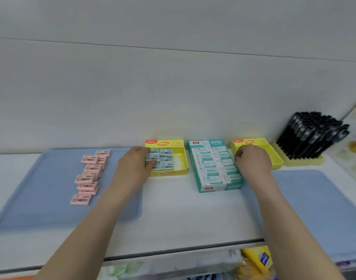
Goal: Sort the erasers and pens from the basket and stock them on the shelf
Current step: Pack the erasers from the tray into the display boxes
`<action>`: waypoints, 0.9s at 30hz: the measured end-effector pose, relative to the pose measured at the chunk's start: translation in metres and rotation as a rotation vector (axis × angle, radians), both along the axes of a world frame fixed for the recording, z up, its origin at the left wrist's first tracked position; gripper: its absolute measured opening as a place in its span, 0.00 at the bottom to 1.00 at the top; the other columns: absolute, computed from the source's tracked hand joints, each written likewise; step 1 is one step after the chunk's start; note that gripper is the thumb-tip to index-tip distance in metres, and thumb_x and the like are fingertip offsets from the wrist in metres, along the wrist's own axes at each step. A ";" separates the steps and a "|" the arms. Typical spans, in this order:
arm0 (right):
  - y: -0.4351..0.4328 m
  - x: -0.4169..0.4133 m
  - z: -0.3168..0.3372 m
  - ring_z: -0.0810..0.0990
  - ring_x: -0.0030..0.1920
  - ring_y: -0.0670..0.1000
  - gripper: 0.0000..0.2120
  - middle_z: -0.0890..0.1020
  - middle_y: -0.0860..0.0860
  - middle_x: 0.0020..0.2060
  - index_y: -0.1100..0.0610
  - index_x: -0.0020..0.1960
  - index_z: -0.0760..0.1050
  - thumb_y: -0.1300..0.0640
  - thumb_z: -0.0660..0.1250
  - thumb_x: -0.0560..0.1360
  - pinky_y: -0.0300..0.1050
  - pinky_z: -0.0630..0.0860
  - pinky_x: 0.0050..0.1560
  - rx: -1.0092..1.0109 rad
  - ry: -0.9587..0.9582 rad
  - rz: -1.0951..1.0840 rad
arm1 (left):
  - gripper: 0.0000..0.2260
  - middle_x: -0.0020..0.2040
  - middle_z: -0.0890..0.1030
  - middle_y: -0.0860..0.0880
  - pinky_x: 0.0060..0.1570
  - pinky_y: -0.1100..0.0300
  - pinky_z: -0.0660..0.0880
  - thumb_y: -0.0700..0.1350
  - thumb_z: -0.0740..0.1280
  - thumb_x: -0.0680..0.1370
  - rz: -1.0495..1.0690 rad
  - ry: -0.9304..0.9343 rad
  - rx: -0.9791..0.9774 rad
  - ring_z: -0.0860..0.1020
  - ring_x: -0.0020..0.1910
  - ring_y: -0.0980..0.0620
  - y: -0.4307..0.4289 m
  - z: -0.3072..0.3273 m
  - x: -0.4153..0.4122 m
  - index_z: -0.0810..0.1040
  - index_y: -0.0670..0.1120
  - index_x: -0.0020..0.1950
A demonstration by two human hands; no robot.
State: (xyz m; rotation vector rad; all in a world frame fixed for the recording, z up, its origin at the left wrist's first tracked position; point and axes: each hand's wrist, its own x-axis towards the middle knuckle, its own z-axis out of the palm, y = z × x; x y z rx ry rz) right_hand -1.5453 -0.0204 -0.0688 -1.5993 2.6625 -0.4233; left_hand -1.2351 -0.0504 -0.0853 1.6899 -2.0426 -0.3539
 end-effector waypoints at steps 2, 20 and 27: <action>0.001 -0.001 -0.001 0.80 0.52 0.61 0.12 0.83 0.58 0.49 0.53 0.54 0.80 0.63 0.63 0.74 0.47 0.69 0.42 -0.067 0.003 0.018 | 0.18 0.61 0.78 0.44 0.57 0.52 0.72 0.50 0.67 0.78 -0.013 -0.007 0.016 0.78 0.56 0.45 0.001 0.003 -0.004 0.76 0.44 0.65; 0.015 0.132 0.019 0.79 0.45 0.53 0.05 0.81 0.50 0.44 0.52 0.50 0.79 0.56 0.66 0.76 0.48 0.73 0.46 -0.307 -0.256 0.626 | 0.14 0.61 0.79 0.47 0.56 0.55 0.71 0.49 0.64 0.80 -0.020 0.126 0.001 0.77 0.58 0.46 0.022 0.024 -0.027 0.78 0.47 0.64; 0.027 0.052 0.008 0.73 0.58 0.59 0.16 0.77 0.56 0.57 0.57 0.65 0.73 0.62 0.59 0.78 0.51 0.69 0.55 -0.272 -0.114 0.252 | 0.22 0.66 0.75 0.46 0.59 0.54 0.67 0.58 0.59 0.80 0.037 0.084 0.109 0.72 0.65 0.44 0.021 0.015 -0.034 0.75 0.47 0.67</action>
